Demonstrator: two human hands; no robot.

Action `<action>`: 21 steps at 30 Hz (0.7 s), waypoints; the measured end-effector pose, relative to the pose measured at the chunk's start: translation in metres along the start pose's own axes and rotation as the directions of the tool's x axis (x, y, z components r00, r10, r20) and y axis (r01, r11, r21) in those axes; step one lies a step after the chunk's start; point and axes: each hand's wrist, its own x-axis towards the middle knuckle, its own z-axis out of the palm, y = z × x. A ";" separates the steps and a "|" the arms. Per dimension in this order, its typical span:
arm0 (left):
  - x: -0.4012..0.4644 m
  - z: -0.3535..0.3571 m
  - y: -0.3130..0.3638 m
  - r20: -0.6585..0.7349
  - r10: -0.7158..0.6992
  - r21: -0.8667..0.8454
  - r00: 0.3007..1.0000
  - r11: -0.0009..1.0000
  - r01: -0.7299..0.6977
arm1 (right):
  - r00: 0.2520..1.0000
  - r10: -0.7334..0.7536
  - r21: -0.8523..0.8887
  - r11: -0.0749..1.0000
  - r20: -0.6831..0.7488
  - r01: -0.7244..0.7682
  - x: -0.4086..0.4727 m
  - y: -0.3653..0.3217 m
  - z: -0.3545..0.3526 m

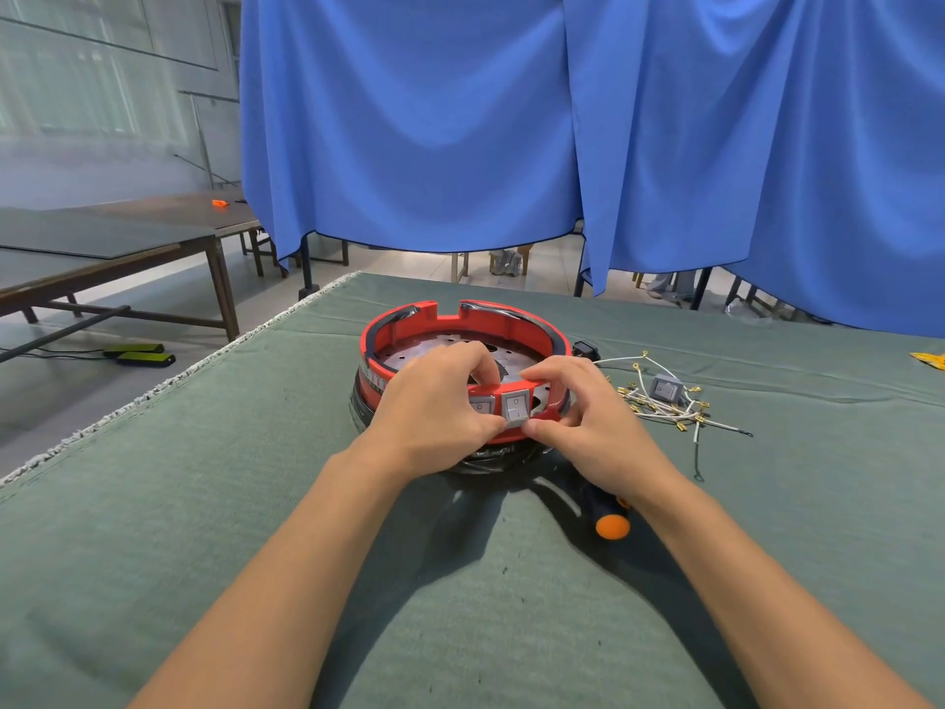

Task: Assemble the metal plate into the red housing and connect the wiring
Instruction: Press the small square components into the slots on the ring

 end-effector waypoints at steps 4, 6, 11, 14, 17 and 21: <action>0.000 0.002 0.003 -0.026 0.000 0.004 1.000 1.000 0.000 | 1.000 0.005 -0.052 0.999 -0.023 -0.007 0.003 -0.002 -0.001; -0.001 0.003 0.004 -0.029 0.008 0.006 1.000 1.000 -0.008 | 0.999 0.016 -0.055 0.998 -0.042 -0.019 0.005 -0.004 -0.002; -0.002 0.005 0.004 -0.055 0.023 0.004 0.998 1.000 -0.023 | 0.996 0.041 0.014 0.999 -0.080 -0.040 0.002 -0.004 0.001; -0.003 0.010 0.008 -0.116 0.016 0.026 0.993 1.000 -0.013 | 0.993 0.046 0.014 0.999 -0.106 -0.044 -0.001 -0.003 0.002; -0.005 0.017 0.015 -0.171 -0.012 0.068 0.985 0.997 0.024 | 0.984 0.059 0.035 0.998 -0.171 -0.053 -0.003 -0.002 0.002; -0.007 0.030 0.022 -0.188 -0.011 0.202 0.982 0.978 0.049 | 0.894 0.147 0.068 0.989 -0.422 -0.131 0.001 -0.001 -0.004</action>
